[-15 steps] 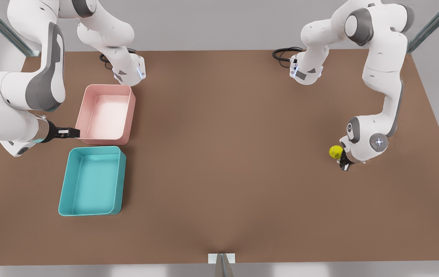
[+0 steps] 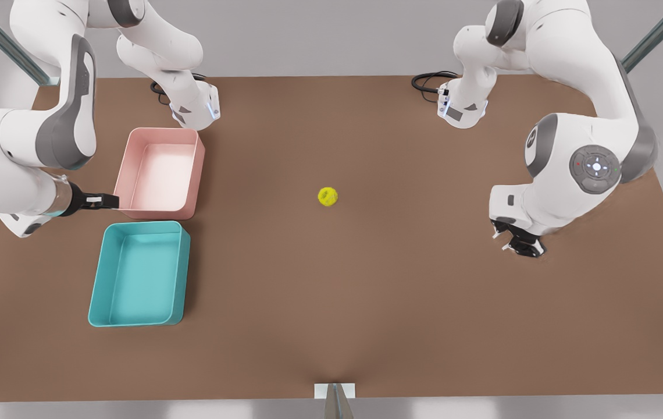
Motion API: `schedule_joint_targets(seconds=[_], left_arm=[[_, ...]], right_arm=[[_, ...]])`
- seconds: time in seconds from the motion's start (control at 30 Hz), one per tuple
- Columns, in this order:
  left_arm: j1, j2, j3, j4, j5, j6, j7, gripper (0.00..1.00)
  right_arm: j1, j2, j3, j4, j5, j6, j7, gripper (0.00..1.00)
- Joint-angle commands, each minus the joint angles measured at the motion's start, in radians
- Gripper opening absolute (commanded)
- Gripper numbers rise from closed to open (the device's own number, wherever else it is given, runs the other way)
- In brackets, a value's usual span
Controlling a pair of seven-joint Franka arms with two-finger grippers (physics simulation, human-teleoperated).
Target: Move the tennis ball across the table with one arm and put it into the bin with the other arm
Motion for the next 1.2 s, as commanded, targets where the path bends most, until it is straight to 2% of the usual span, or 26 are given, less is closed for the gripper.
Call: schedule_joint_targets(seconds=[0.0, 0.07, 0.27, 0.4, 0.47, 0.53, 0.67, 0.87, 1.17], left_arm=[[-0.005, -0.080, 0.000, -0.091, -0.023, -0.240, -1.142, 1.00], [0.004, -0.053, 0.001, -0.059, -0.060, -0.276, -1.125, 1.00], [0.060, -0.037, 0.000, -0.065, -0.144, -0.305, -1.121, 1.00], [0.061, -0.037, 0.000, -0.066, -0.144, -0.307, -1.121, 1.00], [0.061, -0.037, 0.000, -0.066, -0.144, -0.307, -1.121, 1.00], [0.061, -0.037, 0.000, -0.068, -0.144, -0.307, -1.121, 1.00], [0.061, -0.037, 0.000, -0.068, -0.144, -0.308, -1.121, 1.00], [0.063, -0.037, 0.000, -0.068, -0.144, -0.308, -1.122, 1.00], [0.063, -0.031, -0.002, -0.068, -0.138, -0.300, -1.122, 1.00]], right_arm=[[-0.001, -0.001, -0.001, -0.002, 0.005, 0.000, -0.007, 1.00], [0.024, 0.033, 0.003, 0.001, 0.067, 0.043, 0.010, 1.00], [0.487, 0.206, 0.003, 0.003, 0.065, 0.358, 0.703, 1.00], [0.651, 0.278, 0.001, -0.075, 0.038, 0.574, 1.000, 1.00], [0.680, 0.246, 0.001, -0.176, 0.033, 0.631, 1.006, 1.00], [0.700, 0.137, 0.001, -0.399, 0.025, 0.789, 1.006, 1.00], [0.745, 0.020, 0.001, -0.729, 0.013, 1.093, 1.030, 1.00], [0.816, -0.019, 0.001, -0.937, 0.013, 1.287, 1.093, 1.00], [0.831, -0.053, 0.003, -1.063, 0.012, 1.347, 1.093, 1.00]])
